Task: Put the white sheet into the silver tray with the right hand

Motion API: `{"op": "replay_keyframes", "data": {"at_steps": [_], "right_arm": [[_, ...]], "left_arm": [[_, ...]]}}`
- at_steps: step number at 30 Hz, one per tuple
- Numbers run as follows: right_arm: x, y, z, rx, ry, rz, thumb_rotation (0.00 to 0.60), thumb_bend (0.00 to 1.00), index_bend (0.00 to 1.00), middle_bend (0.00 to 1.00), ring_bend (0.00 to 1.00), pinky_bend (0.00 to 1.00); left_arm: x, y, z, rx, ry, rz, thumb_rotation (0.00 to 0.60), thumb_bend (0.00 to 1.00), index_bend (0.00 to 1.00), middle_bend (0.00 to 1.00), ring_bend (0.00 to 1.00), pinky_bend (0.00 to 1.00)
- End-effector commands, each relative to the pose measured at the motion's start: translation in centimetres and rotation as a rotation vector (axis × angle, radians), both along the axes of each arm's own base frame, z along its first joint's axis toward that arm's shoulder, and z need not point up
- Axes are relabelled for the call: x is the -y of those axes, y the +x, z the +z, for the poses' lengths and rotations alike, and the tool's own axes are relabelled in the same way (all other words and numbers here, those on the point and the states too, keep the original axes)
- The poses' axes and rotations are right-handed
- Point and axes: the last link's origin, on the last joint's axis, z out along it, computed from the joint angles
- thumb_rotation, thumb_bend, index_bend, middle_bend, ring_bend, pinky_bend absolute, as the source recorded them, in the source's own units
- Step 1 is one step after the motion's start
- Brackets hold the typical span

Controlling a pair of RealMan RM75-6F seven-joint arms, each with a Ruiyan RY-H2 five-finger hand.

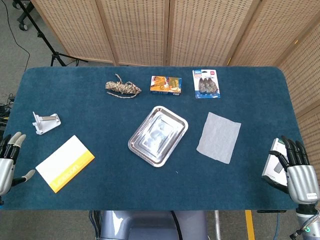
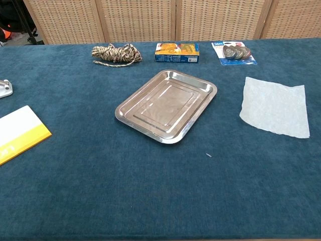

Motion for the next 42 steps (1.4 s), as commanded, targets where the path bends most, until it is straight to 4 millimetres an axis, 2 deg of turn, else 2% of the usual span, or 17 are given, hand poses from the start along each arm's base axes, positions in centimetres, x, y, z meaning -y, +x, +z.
{"op": "replay_keyframes", "data": {"at_steps": [1,8,10,15,19,24,30,35,42], "right_arm": [[0.0,0.0,-0.1,-0.001,0.006,0.004,0.6,0.03,0.29,0.0,0.0,0.0],[0.2,-0.1,-0.7,0.006,0.05,0.023,0.6,0.04,0.29,0.0,0.0,0.0],[0.8,0.1,-1.1,0.017,0.084,0.043,0.6,0.05,0.29,0.0,0.0,0.0],[4.2,1.4,-2.6,-0.003,0.241,0.137,0.6,0.1,0.29,0.0,0.0,0.0],[7.9,3.9,-3.5,-0.059,0.36,0.235,0.6,0.1,0.29,0.0,0.0,0.0],[11.0,6.8,-5.1,-0.19,0.431,0.346,0.6,0.11,0.29,0.0,0.0,0.0],[13.8,9.2,-8.1,-0.275,0.491,0.391,0.6,0.18,0.31,0.02,0.0,0.0],[15.3,9.8,-10.2,-0.374,0.507,0.426,0.6,0.22,0.33,0.03,0.0,0.0],[17.3,10.3,-13.4,-0.42,0.537,0.399,0.6,0.34,0.33,0.03,0.0,0.0]], "left_arm": [[0.0,0.0,0.0,0.003,-0.002,-0.005,0.6,0.0,0.0,0.0,0.0,0.0],[0.0,0.0,-0.2,0.0,-0.002,-0.01,0.6,0.0,0.0,0.0,0.0,0.0],[0.0,0.1,-0.2,0.002,0.002,-0.012,0.6,0.0,0.0,0.0,0.0,0.0],[-0.2,0.2,-0.1,0.006,0.014,-0.018,0.6,0.0,0.0,0.0,0.0,0.0],[-0.4,0.1,0.0,0.012,0.023,-0.009,0.6,0.0,0.0,0.0,0.0,0.0],[-0.9,-0.1,0.1,0.005,0.038,-0.004,0.6,0.0,0.0,0.0,0.0,0.0],[-1.5,-0.9,0.2,0.002,0.04,0.024,0.6,0.0,0.0,0.0,0.0,0.0],[-1.8,-1.3,0.1,-0.004,0.039,0.042,0.6,0.0,0.0,0.0,0.0,0.0],[-2.1,-1.5,-0.2,-0.013,0.034,0.057,0.6,0.0,0.0,0.0,0.0,0.0]]}}
